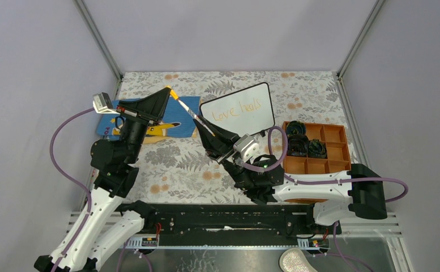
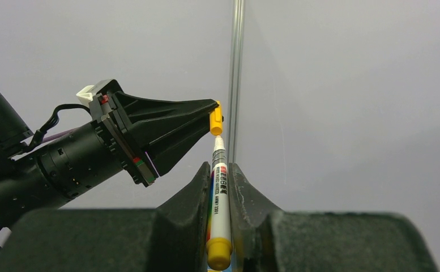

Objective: Write a sentence on the whiteboard
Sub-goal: Close the whiteboard marker at the center of the board.

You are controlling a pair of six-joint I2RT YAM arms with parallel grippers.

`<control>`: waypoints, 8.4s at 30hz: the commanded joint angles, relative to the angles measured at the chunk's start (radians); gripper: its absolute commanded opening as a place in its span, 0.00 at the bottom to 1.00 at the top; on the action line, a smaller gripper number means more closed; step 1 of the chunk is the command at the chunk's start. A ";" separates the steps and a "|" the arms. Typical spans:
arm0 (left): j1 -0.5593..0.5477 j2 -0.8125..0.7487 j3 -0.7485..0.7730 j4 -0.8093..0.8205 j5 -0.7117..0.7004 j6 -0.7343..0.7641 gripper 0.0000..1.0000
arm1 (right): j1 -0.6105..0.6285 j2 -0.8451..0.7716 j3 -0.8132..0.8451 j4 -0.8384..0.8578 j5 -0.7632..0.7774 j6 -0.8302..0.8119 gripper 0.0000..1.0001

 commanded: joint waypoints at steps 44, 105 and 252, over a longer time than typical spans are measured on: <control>0.004 -0.001 -0.022 0.034 0.066 -0.017 0.00 | 0.004 -0.009 0.057 0.077 0.005 0.001 0.00; -0.002 0.027 -0.060 0.129 0.119 -0.215 0.00 | 0.004 0.179 0.185 0.292 0.049 -0.252 0.00; -0.310 0.117 -0.027 0.083 -0.009 0.056 0.03 | -0.060 0.081 0.127 0.126 -0.037 -0.004 0.00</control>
